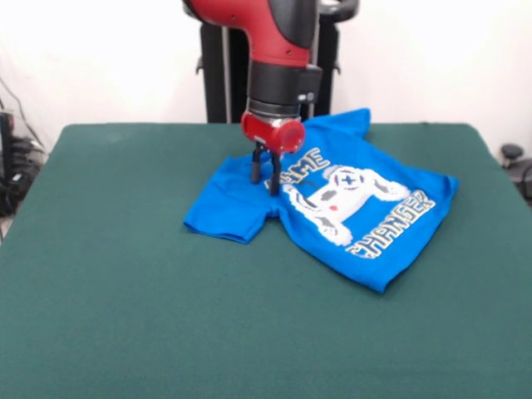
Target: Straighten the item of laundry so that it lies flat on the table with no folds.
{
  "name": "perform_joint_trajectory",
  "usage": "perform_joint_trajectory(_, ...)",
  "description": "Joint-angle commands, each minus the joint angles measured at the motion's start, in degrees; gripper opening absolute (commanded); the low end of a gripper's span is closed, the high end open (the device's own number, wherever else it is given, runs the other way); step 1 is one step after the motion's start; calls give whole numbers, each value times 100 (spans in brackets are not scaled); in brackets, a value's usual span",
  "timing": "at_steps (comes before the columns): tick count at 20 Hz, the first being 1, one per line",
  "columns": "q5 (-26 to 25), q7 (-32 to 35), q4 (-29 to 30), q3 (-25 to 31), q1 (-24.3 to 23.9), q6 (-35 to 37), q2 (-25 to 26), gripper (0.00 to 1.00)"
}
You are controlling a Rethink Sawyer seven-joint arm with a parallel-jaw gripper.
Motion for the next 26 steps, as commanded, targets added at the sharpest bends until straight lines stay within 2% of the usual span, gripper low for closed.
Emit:
perform_joint_trajectory(1, 325, 953, -423, -14, 444, -300, 599, 100)
perform_joint_trajectory(6, 559, 818, -257, -445, 693, -207, 109, 100)
perform_joint_trajectory(15, 564, 1078, 56, -352, 786, 56, -473, 100)
perform_joint_trajectory(20, 546, 1392, 126, -152, 775, -233, -409, 100)
perform_joint_trajectory(26, 465, 1399, 224, 72, 694, 45, -549, 100)
